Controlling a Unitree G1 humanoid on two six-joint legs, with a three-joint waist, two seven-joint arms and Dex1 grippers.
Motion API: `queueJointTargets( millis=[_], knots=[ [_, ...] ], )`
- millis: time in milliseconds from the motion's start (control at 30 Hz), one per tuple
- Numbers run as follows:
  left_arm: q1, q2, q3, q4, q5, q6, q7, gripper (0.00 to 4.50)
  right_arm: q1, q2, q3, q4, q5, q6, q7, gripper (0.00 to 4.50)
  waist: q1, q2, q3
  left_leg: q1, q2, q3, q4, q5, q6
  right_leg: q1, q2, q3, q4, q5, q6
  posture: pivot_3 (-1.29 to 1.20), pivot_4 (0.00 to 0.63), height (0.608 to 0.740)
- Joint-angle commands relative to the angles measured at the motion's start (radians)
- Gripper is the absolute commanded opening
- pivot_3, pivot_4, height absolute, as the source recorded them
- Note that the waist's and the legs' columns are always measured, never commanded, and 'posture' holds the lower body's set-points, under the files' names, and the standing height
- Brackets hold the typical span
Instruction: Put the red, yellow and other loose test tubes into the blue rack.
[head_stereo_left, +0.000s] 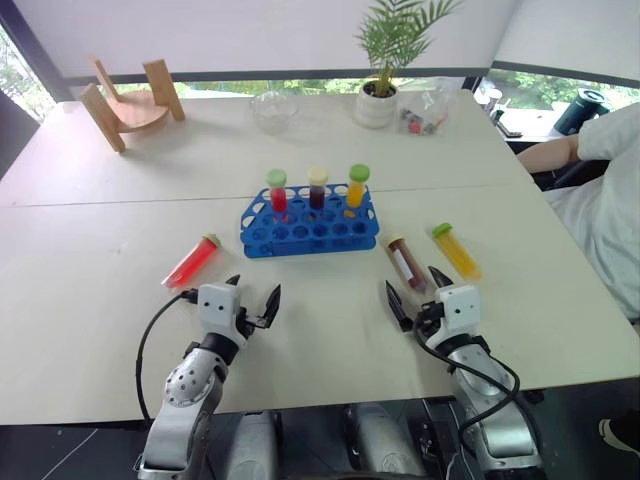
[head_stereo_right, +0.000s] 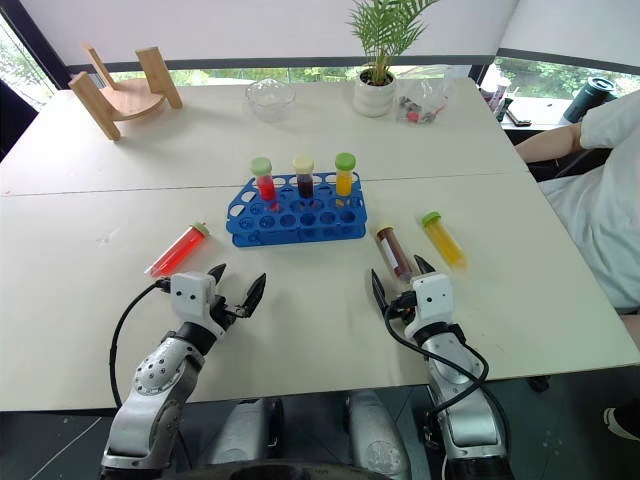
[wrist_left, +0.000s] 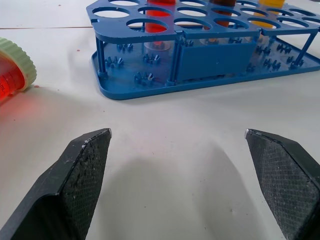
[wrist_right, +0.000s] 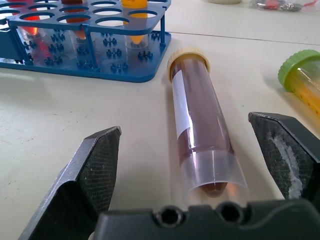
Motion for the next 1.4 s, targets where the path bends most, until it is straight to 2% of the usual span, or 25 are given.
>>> queueJointTargets(
  millis=[33, 633, 767, 833, 1000, 1067, 1167, 1233, 1333, 1400],
  knots=[
    [0.002, -0.004, -0.005, -0.014, -0.005, -0.029, -0.007, 4.42, 0.005, -0.001, -0.005, -0.027, 0.003, -0.004, 0.003, 4.5, 0.0, 0.0, 0.0, 0.0, 0.0, 0.0, 0.0, 0.0, 0.0, 0.0, 0.0, 0.0, 0.0, 0.0, 0.0, 0.0, 0.15, 0.74],
    [-0.015, -0.001, -0.001, -0.029, -0.006, 0.0, -0.001, 4.42, -0.006, -0.017, -0.016, -0.029, 0.0, -0.005, 0.011, 4.5, 0.0, 0.0, 0.0, 0.0, 0.0, 0.0, 0.0, 0.0, 0.0, 0.0, 0.0, 0.0, 0.0, 0.0, 0.0, 0.0, 0.15, 0.74],
    [-0.025, 0.03, 0.02, -0.057, -0.025, 0.017, -0.027, 4.42, -0.018, -0.046, -0.037, -0.107, 0.017, 0.059, 0.032, 4.5, 0.0, 0.0, 0.0, 0.0, 0.0, 0.0, 0.0, 0.0, 0.0, 0.0, 0.0, 0.0, 0.0, 0.0, 0.0, 0.0, 0.15, 0.74],
    [-0.051, 0.079, 0.061, -0.093, -0.077, 0.052, -0.072, 4.42, -0.071, -0.093, -0.064, -0.212, 0.054, 0.198, 0.064, 4.5, 0.0, 0.0, 0.001, 0.0, 0.0, 0.0, 0.0, 0.0, 0.0, 0.0, 0.0, 0.0, 0.0, 0.0, 0.0, 0.0, 0.15, 0.74],
    [-0.13, 0.268, 0.134, -0.189, -0.28, 0.238, -0.251, 4.42, -0.327, -0.236, -0.183, -0.352, 0.275, 0.765, 0.128, 4.5, -0.001, 0.001, 0.001, -0.001, 0.0, 0.0, 0.001, 0.0, 0.0, -0.001, 0.0, 0.0, 0.0, 0.001, -0.001, 0.0, 0.15, 0.74],
    [-0.163, 0.369, 0.171, -0.216, -0.371, 0.32, -0.334, 4.42, -0.472, -0.322, -0.224, -0.329, 0.361, 1.015, 0.169, 4.5, -0.001, 0.001, 0.001, -0.001, 0.0, -0.001, 0.0, 0.0, 0.0, -0.001, 0.0, -0.001, 0.0, 0.001, -0.001, 0.0, 0.15, 0.74],
    [-0.225, 0.524, 0.226, -0.229, -0.497, 0.43, -0.457, 4.42, -0.673, -0.52, -0.167, -0.202, 0.426, 1.332, 0.269, 4.5, 0.002, 0.002, 0.002, -0.003, 0.0, -0.001, -0.001, 0.0, 0.001, -0.003, 0.0, -0.002, 0.0, 0.0, -0.001, 0.0, 0.15, 0.74],
    [-0.254, 0.588, 0.242, -0.219, -0.54, 0.463, -0.508, 4.42, -0.764, -0.591, -0.116, -0.111, 0.446, 1.416, 0.312, 4.5, 0.003, 0.002, 0.002, -0.007, 0.0, -0.002, -0.001, 0.0, 0.001, -0.006, 0.0, -0.002, -0.001, 0.0, -0.001, 0.0, 0.15, 0.74],
    [-0.293, 0.66, 0.252, -0.2, -0.577, 0.492, -0.576, 4.42, -0.871, -0.677, 0.021, 0.05, 0.412, 1.398, 0.377, 4.5, -0.002, 0.002, 0.002, -0.008, 0.0, 0.0, -0.001, -0.003, 0.005, -0.007, 0.0, -0.002, -0.005, 0.0, 0.0, 0.0, 0.15, 0.74],
    [-0.308, 0.674, 0.25, -0.194, -0.577, 0.49, -0.588, 4.42, -0.905, -0.708, 0.096, 0.122, 0.39, 1.359, 0.419, 4.5, -0.003, 0.002, 0.002, -0.009, 0.0, 0.002, -0.002, -0.004, 0.007, -0.008, 0.0, -0.001, -0.006, 0.001, 0.0, 0.0, 0.15, 0.74]
  ],
)
